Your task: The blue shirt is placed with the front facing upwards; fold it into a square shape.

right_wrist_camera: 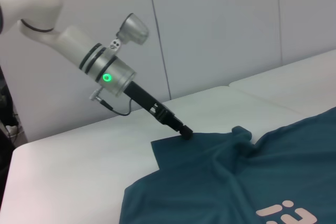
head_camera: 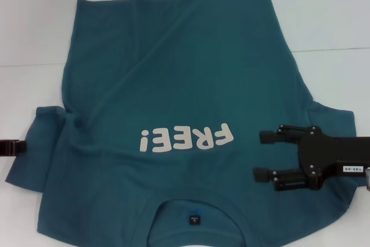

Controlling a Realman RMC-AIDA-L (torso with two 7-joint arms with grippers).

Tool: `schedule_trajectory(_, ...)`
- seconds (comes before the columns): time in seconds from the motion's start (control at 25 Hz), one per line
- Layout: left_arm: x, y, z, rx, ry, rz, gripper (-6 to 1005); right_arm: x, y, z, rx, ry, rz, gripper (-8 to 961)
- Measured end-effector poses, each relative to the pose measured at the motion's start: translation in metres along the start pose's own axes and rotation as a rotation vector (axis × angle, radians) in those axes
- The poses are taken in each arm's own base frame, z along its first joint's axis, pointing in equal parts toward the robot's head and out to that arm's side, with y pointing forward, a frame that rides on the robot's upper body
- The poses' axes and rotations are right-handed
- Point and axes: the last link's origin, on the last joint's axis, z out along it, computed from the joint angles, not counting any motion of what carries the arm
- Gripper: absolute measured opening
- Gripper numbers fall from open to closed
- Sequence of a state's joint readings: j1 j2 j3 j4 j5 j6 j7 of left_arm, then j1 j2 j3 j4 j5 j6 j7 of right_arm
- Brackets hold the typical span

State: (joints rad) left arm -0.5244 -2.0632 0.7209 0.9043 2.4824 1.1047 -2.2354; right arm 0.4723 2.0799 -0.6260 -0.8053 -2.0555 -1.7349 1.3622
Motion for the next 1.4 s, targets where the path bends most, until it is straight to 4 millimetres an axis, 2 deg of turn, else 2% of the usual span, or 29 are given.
schedule_trajectory(0.68,-0.011,-0.012,-0.021,0.036,0.007,-0.048,-1,-0.001,-0.002,-0.003,0.023,-0.02,0.02,924)
schedule_trajectory(1.08,-0.009,-0.013,-0.028,0.047,0.017,-0.047,-1,-0.001,-0.004,-0.005,0.034,-0.018,0.038,921)
schedule_trajectory(1.4,0.001,-0.015,-0.031,0.055,0.028,-0.024,0,-0.002,-0.005,-0.006,0.039,-0.022,0.04,918)
